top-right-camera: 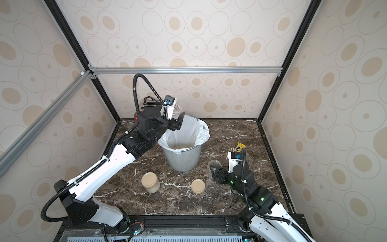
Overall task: Empty moldy rice from jars
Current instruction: Pour the moldy rice from the jar into the trash bin.
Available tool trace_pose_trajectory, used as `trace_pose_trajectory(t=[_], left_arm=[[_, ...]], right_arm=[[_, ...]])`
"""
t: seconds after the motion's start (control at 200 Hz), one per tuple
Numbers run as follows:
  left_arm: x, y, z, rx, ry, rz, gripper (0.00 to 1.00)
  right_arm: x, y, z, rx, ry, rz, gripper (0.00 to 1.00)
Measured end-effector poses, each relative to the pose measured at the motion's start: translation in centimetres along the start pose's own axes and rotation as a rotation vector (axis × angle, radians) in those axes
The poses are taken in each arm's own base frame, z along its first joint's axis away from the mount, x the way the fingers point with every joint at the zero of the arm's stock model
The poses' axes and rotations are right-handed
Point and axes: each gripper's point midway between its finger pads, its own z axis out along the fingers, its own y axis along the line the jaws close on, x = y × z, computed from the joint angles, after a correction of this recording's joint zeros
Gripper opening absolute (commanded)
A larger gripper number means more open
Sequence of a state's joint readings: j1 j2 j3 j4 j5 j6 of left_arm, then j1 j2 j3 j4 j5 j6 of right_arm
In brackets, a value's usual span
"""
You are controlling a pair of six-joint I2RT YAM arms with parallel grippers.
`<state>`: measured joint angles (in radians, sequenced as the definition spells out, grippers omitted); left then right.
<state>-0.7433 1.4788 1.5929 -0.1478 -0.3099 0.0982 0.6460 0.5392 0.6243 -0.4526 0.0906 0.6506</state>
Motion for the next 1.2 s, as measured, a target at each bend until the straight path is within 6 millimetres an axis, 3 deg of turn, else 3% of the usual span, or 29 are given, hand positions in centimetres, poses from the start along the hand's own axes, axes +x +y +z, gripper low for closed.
trace_pose_trajectory(t=[0.366,0.661,0.771,0.856,0.931,1.067,1.202], left_arm=[[0.0,0.5,0.6,0.022,-0.009,-0.153,0.42],[-0.5,-0.2,0.1,-0.021,-0.004,-0.052,0.44],[-0.4,0.9,0.6,-0.004,-0.009,-0.132,0.41],[-0.2,1.7,0.7,-0.061,0.009,-0.078,0.44],[-1.0,1.0,0.5,-0.075,0.008,-0.030,0.48],[-1.5,-0.4,0.5,0.001,-0.015,-0.096,0.43],[-0.5,1.4,0.8,-0.059,0.016,-0.071,0.46]], right_arm=[[0.0,0.0,0.0,0.001,0.001,0.001,0.85],[-0.1,-0.2,-0.3,0.005,-0.011,0.012,0.85],[-0.1,-0.2,-0.3,0.007,-0.009,0.013,0.85],[-0.1,-0.2,-0.3,0.008,-0.008,0.013,0.85],[-0.1,-0.2,-0.3,0.008,-0.008,0.014,0.85],[-0.1,-0.2,-0.3,0.008,-0.010,0.015,0.85],[-0.1,-0.2,-0.3,0.009,-0.011,0.015,0.85]])
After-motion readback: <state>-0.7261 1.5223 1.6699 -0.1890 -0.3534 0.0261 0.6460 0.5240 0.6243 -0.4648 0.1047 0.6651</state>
